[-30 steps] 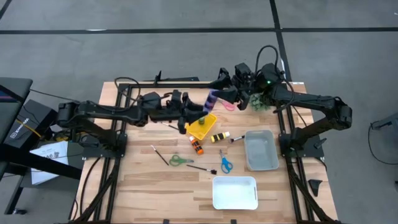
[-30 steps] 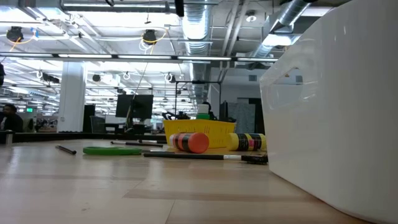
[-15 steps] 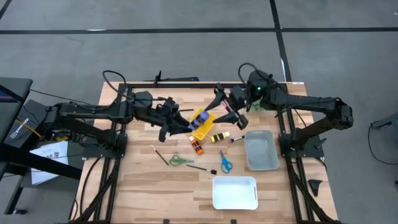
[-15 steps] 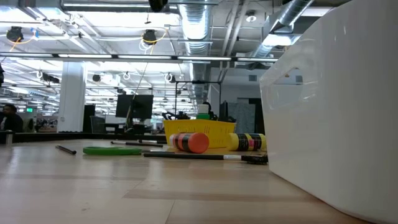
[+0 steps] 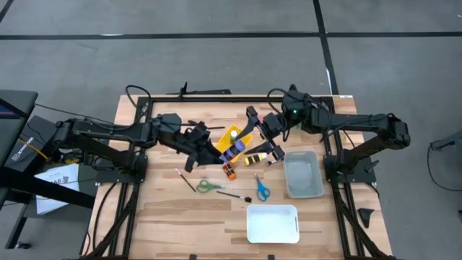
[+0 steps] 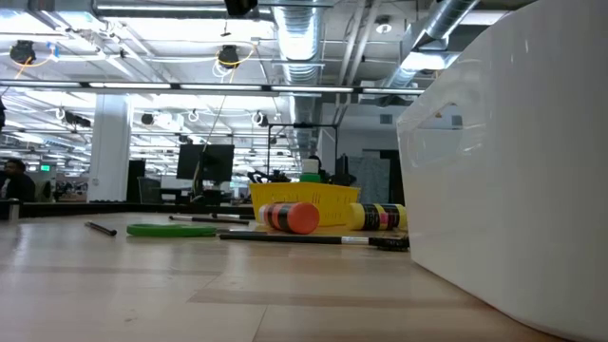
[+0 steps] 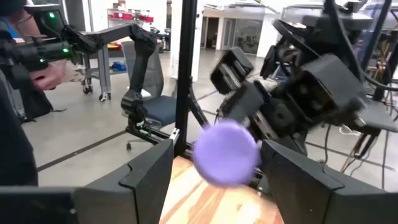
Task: Pick & Place Paint Supplies
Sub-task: Put the violet paint bottle into the yellow bin
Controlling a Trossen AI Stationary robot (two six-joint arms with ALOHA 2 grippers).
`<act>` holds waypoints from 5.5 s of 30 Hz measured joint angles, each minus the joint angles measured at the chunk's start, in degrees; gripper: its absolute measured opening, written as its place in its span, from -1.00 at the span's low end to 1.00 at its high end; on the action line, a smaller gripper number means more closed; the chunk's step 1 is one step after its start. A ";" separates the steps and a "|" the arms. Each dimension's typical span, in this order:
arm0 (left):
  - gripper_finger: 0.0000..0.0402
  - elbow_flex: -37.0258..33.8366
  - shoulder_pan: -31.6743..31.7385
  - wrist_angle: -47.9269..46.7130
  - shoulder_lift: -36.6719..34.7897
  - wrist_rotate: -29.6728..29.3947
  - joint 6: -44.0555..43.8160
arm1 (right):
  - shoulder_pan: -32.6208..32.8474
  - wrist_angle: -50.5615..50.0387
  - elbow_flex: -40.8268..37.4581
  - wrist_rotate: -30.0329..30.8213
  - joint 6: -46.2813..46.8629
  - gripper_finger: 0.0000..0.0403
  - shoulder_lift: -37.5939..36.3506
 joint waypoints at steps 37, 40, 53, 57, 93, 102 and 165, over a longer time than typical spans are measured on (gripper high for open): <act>-0.09 0.00 -0.02 -0.15 0.14 -0.60 3.36 | 0.90 -0.13 0.97 3.48 5.49 -0.35 0.07; 0.09 0.08 -0.02 -0.50 0.06 -0.66 3.36 | 0.56 -2.01 3.61 3.30 5.54 -0.34 0.07; 0.11 -0.01 -3.27 -8.16 0.14 -11.69 22.86 | -5.71 -6.96 13.30 1.92 19.82 -0.34 -0.34; 0.06 0.00 -4.19 -6.30 0.12 -20.56 30.03 | -7.98 -11.89 13.26 -1.95 23.81 -0.39 -0.99; 0.17 -9.16 -8.43 31.14 0.08 -62.72 50.04 | -10.24 -6.39 10.58 13.88 30.32 -0.35 -0.74; 0.18 -9.16 -6.12 36.04 0.10 -54.92 50.05 | -10.22 -4.47 10.60 14.05 30.18 -0.35 0.02; -0.33 -9.11 -4.48 41.89 0.12 -52.04 49.47 | -13.46 4.06 10.58 7.41 35.34 -0.34 4.15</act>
